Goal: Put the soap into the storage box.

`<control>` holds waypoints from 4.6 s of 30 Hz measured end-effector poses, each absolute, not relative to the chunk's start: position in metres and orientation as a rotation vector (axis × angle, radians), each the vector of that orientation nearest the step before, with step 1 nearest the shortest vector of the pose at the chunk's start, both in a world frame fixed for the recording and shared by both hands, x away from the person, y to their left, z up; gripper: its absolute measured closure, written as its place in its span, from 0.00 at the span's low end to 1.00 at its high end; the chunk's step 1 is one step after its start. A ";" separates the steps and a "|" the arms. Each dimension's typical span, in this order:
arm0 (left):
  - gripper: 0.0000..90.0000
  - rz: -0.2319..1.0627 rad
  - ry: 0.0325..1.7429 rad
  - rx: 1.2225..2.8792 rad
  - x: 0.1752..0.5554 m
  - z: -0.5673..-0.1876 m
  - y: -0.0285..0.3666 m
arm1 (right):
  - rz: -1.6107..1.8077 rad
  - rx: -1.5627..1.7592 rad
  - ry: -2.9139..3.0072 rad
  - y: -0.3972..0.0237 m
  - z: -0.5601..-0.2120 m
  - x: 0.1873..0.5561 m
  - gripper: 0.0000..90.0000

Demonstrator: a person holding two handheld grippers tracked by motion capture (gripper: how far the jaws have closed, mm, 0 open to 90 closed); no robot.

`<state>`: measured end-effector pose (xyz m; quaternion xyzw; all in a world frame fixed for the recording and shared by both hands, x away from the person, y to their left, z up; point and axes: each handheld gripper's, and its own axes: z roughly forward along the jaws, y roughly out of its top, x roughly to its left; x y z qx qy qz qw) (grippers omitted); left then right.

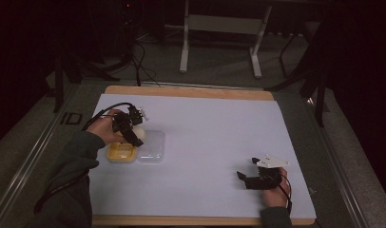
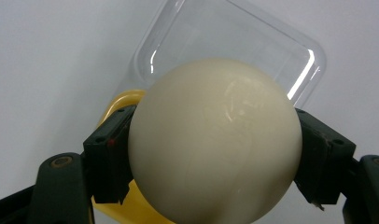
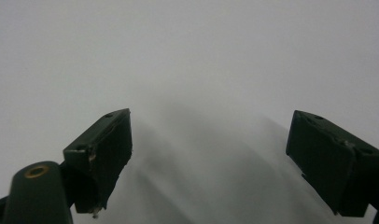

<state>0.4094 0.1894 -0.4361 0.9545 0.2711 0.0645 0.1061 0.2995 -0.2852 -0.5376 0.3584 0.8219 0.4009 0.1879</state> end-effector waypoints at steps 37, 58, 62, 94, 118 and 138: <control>0.28 0.188 0.921 2.834 0.411 -0.456 0.219 | 1.122 1.006 2.314 -0.284 -0.538 0.299 0.16; 0.28 0.161 0.954 2.861 0.412 -0.475 0.225 | 1.119 1.007 2.315 -0.284 -0.538 0.299 0.16; 0.28 0.145 0.970 2.862 0.413 -0.478 0.226 | 1.119 1.007 2.314 -0.284 -0.538 0.299 0.16; 0.16 0.053 1.018 2.799 0.415 -0.495 0.234 | 1.118 1.005 2.313 -0.284 -0.538 0.299 0.16; 0.20 0.223 0.933 2.667 0.402 -0.452 0.240 | 1.116 1.004 2.311 -0.284 -0.538 0.299 0.16; 0.46 0.256 0.725 2.619 0.374 -0.444 0.203 | 1.121 1.007 2.309 -0.284 -0.538 0.299 0.16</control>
